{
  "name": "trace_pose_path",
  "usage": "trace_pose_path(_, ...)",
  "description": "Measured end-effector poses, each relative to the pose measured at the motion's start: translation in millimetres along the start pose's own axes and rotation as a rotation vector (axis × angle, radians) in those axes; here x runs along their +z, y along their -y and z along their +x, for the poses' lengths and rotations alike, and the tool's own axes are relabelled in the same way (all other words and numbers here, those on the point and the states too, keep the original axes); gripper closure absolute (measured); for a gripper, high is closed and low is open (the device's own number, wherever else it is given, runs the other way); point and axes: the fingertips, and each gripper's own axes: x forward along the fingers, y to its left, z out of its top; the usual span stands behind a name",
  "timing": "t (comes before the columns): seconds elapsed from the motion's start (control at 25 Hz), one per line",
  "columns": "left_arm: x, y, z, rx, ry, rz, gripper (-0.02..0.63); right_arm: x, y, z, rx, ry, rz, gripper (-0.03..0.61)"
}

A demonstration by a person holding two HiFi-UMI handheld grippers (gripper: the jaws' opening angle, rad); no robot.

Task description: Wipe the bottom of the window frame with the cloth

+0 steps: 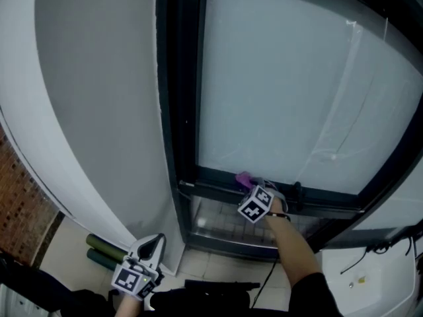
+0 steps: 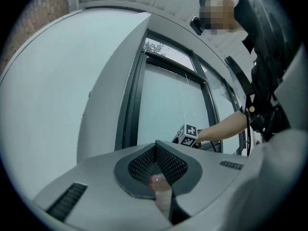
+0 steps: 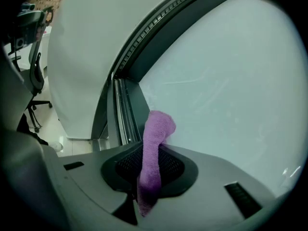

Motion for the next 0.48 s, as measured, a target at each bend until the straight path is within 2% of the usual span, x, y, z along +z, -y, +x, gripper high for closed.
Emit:
trace_pose_path(0.2,-5.9,1.3,7.9,-0.029,-0.013,-0.003,0.612,-25.4,12.4,-5.0,-0.016,-0.062,-0.003,0.508)
trace_pose_path(0.48,-10.2,4.7,15.5,-0.051,-0.016,-0.015,0.612,-43.1,28.6,-17.0,-0.043,-0.160,-0.195,0.508)
